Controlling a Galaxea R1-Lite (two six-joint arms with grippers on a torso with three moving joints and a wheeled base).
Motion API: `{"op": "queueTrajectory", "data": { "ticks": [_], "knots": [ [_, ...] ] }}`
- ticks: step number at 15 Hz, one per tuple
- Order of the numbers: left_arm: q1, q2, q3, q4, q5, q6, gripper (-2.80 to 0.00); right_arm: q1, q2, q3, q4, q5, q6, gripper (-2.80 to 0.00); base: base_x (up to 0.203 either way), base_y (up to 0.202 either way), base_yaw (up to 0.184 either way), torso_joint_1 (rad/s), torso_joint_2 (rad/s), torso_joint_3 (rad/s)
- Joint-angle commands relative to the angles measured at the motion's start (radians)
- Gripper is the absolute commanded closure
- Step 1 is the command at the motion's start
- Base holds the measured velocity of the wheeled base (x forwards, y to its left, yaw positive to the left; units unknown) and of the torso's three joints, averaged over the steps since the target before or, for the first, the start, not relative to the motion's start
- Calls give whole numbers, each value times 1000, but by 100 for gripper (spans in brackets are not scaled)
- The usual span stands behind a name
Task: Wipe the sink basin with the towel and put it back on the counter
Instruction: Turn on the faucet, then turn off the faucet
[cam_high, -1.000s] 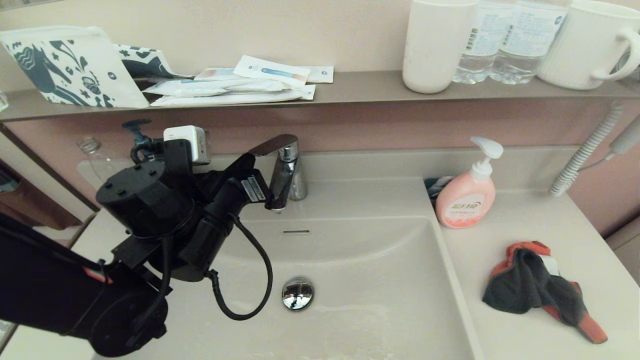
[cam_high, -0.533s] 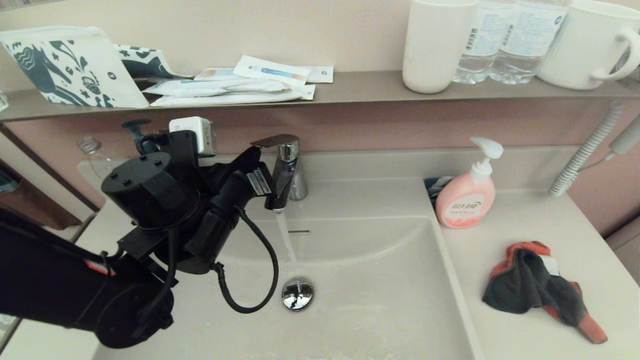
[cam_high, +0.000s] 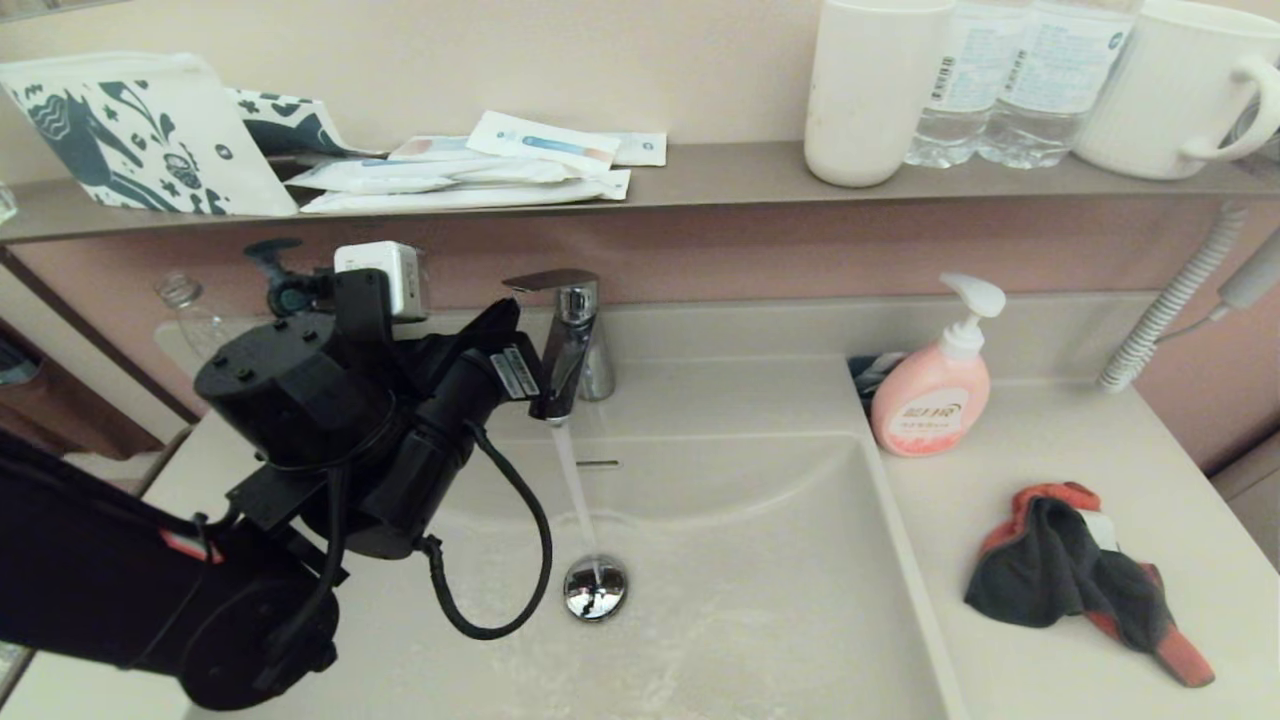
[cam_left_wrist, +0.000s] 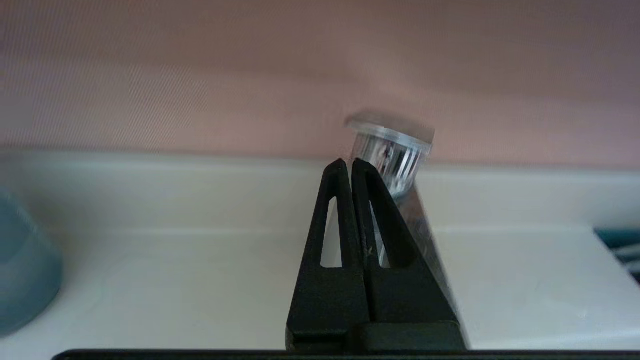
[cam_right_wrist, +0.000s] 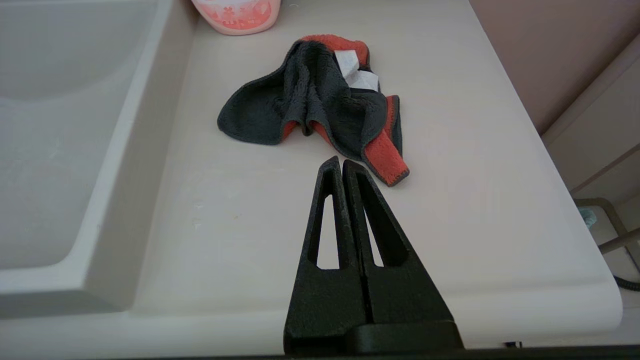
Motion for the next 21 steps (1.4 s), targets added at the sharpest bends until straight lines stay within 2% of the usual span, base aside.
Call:
{"op": "queueTrajectory", "data": {
  "ticks": [1,8,13,15,21],
  "knots": [
    [1,-27,29,-5,3,1,0,-1,1,0,0,0,0,0,0,0,0,0,0,0],
    [26,-65,-9,9,1,24,0,1,1,0,0,0,0,0,0,0,0,0,0,0],
    [19,-65,-137,144,-3,27,0,1,1,-1,0,0,0,0,0,0,0,0,0,0],
    [8,-64,-163,163,-3,29,0,1,1,0,0,0,0,0,0,0,0,0,0,0],
    [-24,-46,-115,168,1,28,0,1,1,0,0,0,0,0,0,0,0,0,0,0]
  ]
}}
